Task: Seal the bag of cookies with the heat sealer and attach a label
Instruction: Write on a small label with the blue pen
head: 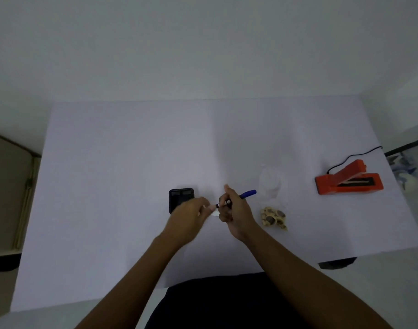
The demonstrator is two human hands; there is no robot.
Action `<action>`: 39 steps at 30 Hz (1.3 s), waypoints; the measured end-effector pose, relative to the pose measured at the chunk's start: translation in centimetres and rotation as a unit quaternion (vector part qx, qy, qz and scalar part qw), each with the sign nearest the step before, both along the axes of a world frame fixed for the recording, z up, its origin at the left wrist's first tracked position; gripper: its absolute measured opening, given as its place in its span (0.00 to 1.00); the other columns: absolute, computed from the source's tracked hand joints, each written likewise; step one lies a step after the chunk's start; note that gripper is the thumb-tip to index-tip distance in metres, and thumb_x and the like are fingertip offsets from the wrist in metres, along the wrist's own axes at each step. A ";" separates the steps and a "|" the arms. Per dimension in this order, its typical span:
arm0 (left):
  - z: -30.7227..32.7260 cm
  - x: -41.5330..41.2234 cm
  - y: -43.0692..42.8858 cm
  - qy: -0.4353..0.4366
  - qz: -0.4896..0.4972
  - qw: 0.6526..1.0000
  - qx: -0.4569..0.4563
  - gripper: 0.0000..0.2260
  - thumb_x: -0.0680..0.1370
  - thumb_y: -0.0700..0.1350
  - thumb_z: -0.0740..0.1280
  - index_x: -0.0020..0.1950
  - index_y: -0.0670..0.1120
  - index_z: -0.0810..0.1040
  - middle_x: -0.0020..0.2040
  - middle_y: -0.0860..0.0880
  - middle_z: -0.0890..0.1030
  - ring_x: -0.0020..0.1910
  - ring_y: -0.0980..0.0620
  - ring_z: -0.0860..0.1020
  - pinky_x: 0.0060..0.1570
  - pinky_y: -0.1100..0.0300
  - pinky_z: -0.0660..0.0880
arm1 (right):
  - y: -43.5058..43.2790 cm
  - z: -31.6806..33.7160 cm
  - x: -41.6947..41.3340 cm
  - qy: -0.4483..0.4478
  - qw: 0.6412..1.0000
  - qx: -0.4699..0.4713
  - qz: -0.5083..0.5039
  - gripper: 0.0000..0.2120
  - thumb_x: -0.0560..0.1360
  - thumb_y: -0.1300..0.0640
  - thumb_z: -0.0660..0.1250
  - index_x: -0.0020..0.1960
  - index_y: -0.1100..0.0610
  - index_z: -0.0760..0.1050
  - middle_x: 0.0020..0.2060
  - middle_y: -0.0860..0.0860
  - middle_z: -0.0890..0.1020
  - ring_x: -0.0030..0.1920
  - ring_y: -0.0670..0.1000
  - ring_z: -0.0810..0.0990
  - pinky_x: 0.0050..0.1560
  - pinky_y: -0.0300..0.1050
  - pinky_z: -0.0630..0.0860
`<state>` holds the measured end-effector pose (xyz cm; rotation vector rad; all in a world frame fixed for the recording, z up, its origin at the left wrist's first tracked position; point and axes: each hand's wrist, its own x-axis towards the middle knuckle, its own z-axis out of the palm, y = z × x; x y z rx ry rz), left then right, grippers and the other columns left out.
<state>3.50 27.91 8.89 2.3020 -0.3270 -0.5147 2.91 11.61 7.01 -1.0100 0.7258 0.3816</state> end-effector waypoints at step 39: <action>-12.3 -4.7 1.9 -0.022 0.122 0.979 0.161 0.13 0.73 0.50 0.74 0.48 0.42 0.80 0.43 0.45 0.82 0.34 0.45 0.81 0.33 0.58 0.76 | -5.3 -2.6 -3.5 0.090 0.981 -0.167 0.031 0.24 0.79 0.46 0.64 0.28 0.57 0.76 0.23 0.54 0.66 0.22 0.49 0.60 0.26 0.40 0.57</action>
